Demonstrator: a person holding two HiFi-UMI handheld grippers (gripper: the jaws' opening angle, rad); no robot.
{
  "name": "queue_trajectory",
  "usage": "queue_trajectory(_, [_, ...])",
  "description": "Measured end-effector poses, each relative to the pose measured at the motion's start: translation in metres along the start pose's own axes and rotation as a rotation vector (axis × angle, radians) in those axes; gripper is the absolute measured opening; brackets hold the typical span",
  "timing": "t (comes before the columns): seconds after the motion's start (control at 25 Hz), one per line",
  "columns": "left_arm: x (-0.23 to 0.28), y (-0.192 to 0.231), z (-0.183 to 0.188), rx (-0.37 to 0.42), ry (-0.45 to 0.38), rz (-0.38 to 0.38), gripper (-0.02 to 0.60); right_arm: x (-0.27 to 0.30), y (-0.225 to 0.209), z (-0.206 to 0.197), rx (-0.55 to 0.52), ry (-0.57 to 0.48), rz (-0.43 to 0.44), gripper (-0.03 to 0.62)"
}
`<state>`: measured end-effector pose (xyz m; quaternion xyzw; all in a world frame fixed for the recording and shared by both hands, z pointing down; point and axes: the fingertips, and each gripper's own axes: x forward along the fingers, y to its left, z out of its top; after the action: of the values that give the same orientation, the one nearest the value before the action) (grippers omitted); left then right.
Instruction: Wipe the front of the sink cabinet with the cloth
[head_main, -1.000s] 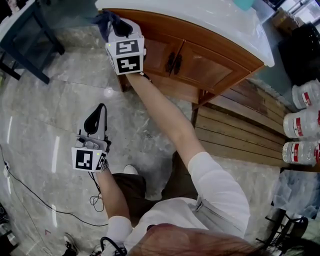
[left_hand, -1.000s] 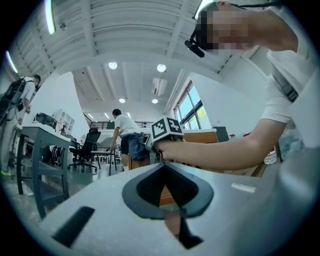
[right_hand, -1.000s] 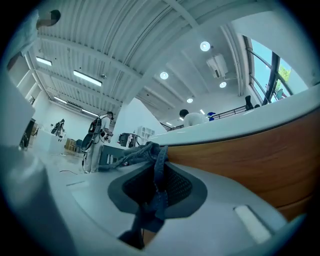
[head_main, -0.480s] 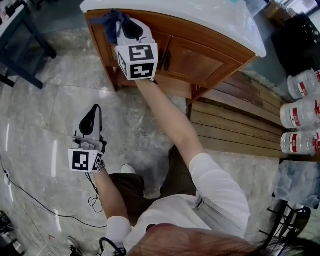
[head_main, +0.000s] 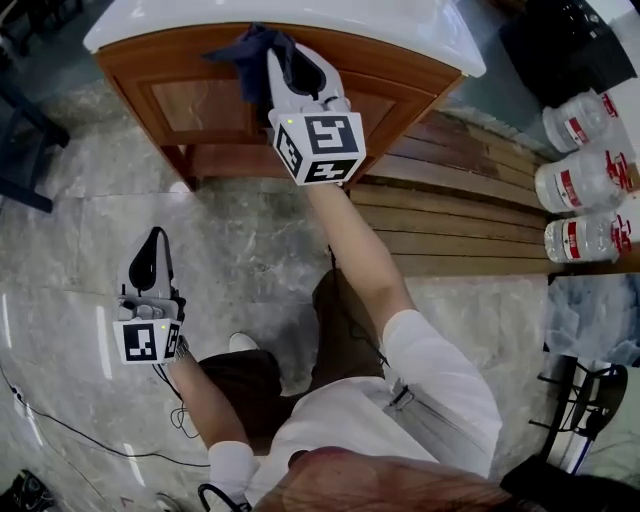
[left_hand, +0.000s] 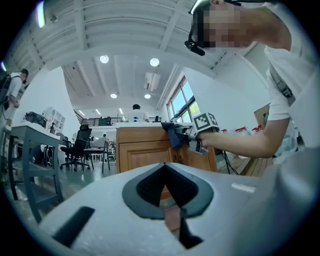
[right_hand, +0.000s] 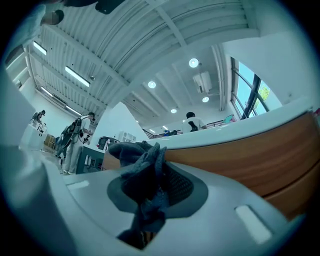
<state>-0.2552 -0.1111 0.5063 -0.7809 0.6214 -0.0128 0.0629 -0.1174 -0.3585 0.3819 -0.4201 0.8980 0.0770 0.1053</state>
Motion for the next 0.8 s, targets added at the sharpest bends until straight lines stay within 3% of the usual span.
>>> queue_trajectory(0.8, [0.013,-0.016,-0.017,-0.007,0.035,-0.034,0.001,-0.099,-0.145,0.016,-0.093,0.008,-0.250,0.081])
